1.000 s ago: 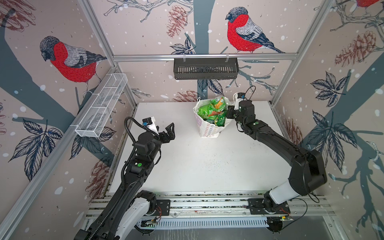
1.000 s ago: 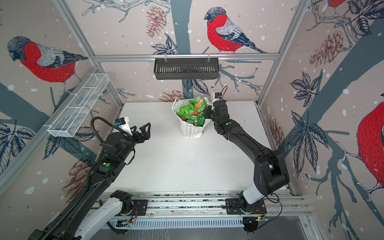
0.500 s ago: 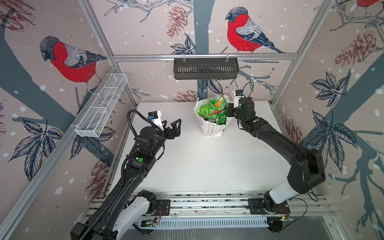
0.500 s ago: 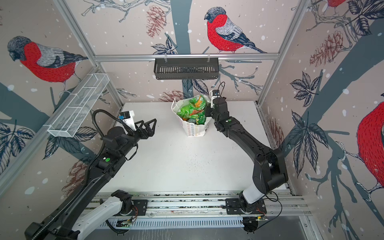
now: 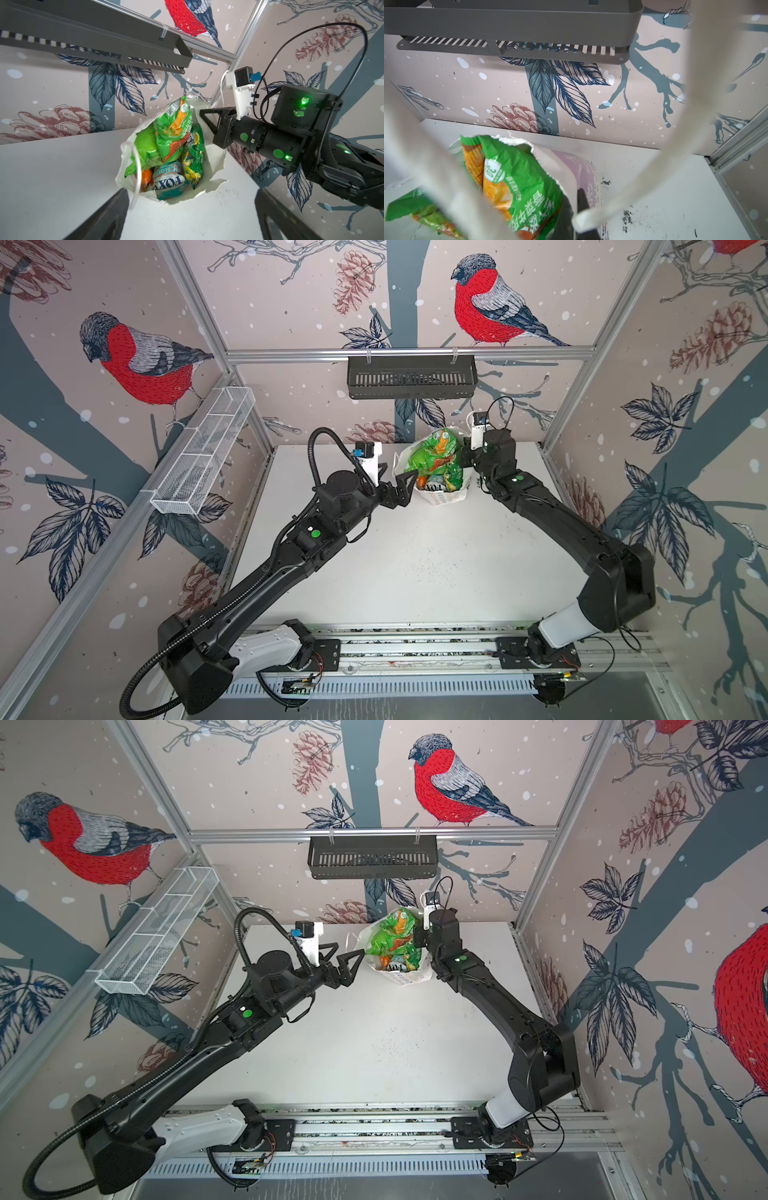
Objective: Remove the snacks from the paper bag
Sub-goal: 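Reach the left gripper into the bag opening while the right gripper holds the rim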
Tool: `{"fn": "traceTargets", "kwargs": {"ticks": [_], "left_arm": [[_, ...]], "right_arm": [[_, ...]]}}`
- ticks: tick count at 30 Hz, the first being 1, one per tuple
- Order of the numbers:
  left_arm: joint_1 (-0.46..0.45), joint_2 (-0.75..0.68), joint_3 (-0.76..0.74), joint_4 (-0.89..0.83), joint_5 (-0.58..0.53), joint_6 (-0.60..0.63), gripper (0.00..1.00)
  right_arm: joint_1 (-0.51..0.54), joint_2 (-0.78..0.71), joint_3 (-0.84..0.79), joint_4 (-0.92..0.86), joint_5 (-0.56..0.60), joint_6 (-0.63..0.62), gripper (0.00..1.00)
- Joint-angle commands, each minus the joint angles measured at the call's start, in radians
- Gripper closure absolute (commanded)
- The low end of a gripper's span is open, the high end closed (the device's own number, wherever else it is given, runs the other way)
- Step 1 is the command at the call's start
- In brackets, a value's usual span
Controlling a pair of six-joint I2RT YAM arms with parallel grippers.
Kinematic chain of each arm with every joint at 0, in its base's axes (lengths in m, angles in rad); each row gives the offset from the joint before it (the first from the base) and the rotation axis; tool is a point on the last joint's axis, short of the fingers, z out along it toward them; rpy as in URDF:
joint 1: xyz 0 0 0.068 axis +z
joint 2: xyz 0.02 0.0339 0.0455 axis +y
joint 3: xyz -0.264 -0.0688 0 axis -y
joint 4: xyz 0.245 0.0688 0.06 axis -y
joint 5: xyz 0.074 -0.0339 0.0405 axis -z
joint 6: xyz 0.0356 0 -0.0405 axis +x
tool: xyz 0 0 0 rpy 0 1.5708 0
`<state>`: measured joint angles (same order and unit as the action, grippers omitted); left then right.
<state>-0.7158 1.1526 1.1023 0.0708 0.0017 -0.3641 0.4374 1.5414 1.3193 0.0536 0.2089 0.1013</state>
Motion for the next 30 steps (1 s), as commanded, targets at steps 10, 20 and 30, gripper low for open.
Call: {"fn": "traceTargets", "kwargs": {"ticks": [10,20,30], "left_arm": [[-0.016,0.212,0.147,-0.016,0.069,-0.052,0.11],[-0.016,0.38,0.341,-0.176,0.041,-0.02,0.15],[-0.083,0.343,0.331,-0.218,-0.073,0.065,0.16]], "right_arm": [[0.012,-0.079,-0.104,0.218,-0.086,0.038,1.0],[0.01,-0.105,-0.135,0.233,-0.107,0.1,1.0],[0.011,-0.087,-0.109,0.207,-0.127,0.155,1.0]]}}
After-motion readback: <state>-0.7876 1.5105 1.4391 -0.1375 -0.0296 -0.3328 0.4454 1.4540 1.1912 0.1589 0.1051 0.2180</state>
